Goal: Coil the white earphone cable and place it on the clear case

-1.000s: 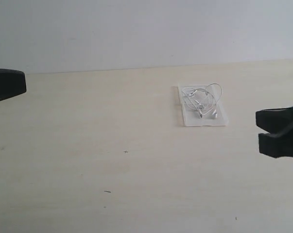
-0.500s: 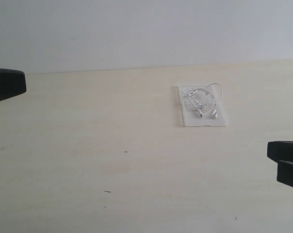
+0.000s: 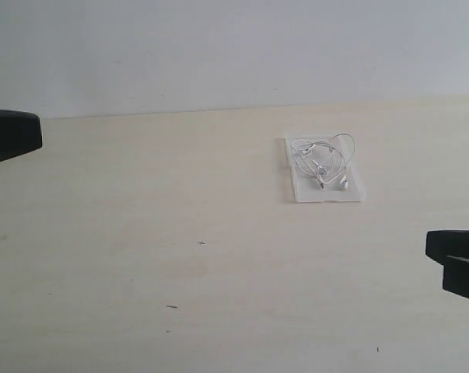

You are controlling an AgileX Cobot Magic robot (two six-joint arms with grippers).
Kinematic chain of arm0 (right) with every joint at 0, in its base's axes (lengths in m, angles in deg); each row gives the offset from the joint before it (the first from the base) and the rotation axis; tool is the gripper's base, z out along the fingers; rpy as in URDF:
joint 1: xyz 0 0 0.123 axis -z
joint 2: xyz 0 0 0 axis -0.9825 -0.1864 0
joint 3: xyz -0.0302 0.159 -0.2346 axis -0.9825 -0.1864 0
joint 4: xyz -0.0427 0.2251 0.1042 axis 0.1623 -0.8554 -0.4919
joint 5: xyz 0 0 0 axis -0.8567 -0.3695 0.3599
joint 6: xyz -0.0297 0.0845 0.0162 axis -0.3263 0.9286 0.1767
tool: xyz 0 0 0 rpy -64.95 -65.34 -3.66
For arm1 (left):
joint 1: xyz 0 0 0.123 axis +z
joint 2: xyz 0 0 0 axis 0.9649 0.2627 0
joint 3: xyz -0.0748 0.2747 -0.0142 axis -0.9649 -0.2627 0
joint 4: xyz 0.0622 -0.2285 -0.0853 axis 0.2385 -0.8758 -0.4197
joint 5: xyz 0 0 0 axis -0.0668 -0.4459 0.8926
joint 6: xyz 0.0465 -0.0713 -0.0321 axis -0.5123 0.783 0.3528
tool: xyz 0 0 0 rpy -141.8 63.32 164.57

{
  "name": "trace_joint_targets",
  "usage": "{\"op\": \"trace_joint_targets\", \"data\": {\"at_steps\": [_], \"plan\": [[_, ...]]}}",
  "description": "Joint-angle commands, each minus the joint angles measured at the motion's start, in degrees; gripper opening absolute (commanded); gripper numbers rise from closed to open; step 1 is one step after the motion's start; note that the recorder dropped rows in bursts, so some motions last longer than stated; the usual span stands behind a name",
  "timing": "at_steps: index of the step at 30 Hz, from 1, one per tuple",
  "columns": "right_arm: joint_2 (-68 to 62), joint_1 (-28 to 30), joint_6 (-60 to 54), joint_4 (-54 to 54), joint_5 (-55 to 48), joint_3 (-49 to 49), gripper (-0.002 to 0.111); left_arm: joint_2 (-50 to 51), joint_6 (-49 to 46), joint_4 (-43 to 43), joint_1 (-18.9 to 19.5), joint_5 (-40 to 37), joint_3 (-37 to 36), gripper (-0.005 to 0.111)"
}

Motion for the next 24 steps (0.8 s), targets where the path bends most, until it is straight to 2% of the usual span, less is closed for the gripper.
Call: {"op": "trace_joint_targets", "data": {"at_steps": [1, 8, 14, 19, 24], "plan": [[0.31, 0.25, -0.09, -0.21, 0.05, -0.31, 0.0, -1.03, 0.48, -0.75, 0.02, -0.28, -0.13, 0.0], [0.31, 0.25, -0.09, -0.21, 0.05, -0.31, 0.0, -6.61, -5.09, -0.6, 0.02, -0.36, -0.13, 0.0], [0.31, 0.25, -0.09, -0.21, 0.05, -0.31, 0.0, -14.36, -5.1, -0.6, 0.02, -0.26, -0.13, 0.0], [0.31, 0.25, -0.09, -0.21, 0.05, -0.31, 0.0, -21.24, -10.07, -0.6, 0.02, -0.49, -0.13, 0.0], [0.31, 0.25, -0.09, -0.21, 0.05, -0.31, 0.0, -28.4, -10.21, -0.6, -0.08, -0.49, -0.13, 0.0]]}}
